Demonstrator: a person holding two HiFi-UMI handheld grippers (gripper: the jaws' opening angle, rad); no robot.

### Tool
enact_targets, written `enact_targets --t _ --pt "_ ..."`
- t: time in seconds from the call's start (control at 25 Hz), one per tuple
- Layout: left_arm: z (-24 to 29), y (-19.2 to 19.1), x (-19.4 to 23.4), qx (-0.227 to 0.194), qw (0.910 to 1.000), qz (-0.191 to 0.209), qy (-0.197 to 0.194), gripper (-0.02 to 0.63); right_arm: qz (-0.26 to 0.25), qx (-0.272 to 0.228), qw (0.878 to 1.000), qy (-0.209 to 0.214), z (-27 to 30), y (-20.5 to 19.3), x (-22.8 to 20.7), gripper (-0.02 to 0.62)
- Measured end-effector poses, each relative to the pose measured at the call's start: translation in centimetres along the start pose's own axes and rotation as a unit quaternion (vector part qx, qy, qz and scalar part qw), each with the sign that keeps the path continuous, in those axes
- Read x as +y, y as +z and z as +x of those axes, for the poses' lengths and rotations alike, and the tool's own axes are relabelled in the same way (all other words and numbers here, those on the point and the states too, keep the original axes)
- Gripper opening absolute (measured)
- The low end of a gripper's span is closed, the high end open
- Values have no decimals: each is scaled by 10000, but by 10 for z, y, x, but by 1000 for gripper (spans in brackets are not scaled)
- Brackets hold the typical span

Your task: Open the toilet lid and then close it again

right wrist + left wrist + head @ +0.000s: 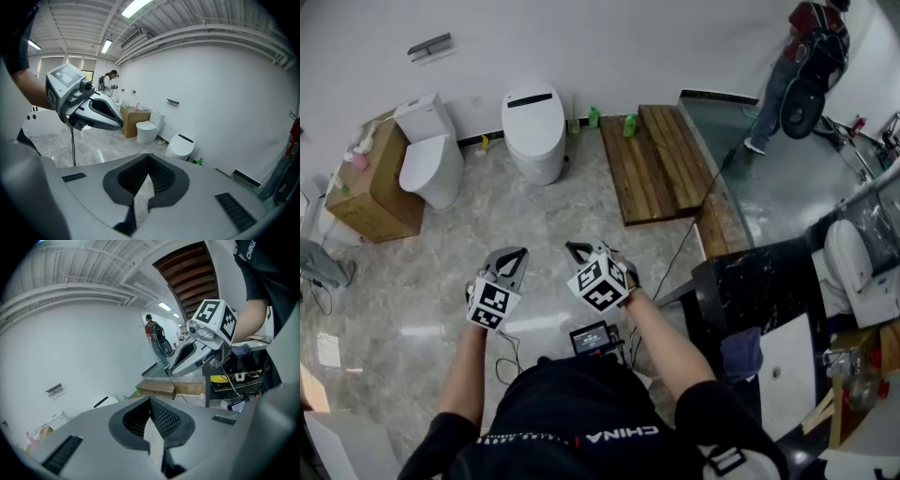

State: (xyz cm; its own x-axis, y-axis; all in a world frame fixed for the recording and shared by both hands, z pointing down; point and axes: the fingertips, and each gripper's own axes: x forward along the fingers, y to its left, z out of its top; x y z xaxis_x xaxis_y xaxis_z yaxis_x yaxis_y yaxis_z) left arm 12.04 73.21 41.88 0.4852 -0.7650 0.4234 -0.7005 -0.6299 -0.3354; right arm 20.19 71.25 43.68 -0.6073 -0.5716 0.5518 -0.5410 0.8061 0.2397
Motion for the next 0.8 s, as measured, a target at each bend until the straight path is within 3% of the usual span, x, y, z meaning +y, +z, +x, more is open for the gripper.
enact_targets --t 0.44,0.8 --pt "44 5 -2 77 9999 -22 70 9 -73 116 9998 163 16 -26 -46 14" --pt "105 -17 66 44 9999 40 -112 9 147 295 9995 8 86 -20 -96 14"
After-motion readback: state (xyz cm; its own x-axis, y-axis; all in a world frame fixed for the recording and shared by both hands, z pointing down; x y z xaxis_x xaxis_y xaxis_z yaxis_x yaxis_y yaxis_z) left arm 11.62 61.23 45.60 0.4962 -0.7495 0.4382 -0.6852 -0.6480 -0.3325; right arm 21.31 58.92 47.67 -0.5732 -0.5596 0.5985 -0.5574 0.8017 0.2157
